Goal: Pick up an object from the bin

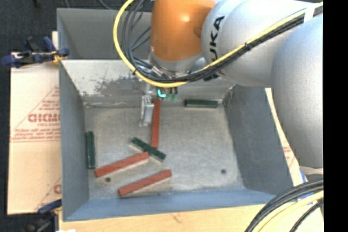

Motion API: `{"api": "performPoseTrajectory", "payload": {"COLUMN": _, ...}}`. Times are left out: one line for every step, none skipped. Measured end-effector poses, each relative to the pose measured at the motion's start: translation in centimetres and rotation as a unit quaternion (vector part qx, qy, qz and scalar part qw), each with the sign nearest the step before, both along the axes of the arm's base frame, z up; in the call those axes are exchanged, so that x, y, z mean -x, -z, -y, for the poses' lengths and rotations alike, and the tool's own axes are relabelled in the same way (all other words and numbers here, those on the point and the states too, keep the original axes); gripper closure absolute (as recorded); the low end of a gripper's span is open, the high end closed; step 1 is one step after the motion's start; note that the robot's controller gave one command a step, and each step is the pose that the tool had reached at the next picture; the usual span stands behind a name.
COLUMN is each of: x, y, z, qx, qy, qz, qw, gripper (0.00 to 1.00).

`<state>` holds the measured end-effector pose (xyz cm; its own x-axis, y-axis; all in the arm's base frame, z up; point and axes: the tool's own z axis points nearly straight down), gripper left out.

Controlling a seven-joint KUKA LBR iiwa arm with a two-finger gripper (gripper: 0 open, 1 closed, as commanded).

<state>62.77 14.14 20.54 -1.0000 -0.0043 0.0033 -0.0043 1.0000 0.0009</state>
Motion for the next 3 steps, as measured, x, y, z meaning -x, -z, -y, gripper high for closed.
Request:
{"api": "performPoseTrajectory", "payload": {"x": 4.3, "y": 13.7, "z": 3.4, "qx": 0.000, "qy": -0.138, "qz": 0.0005, "qw": 0.9904, "gripper": 0.00}}
{"api": "performPoseTrajectory", "payload": {"x": 3.8, "y": 13.0, "z": 3.3, "qx": 0.000, "qy": -0.136, "qz": 0.0051, "qw": 0.9907, "gripper": 1.00}}
{"api": "performPoseTrajectory", "payload": {"x": 3.9, "y": 12.9, "z": -0.5, "qx": 0.001, "qy": -0.364, "qz": 0.0081, "qw": 0.9313, "gripper": 1.00}}
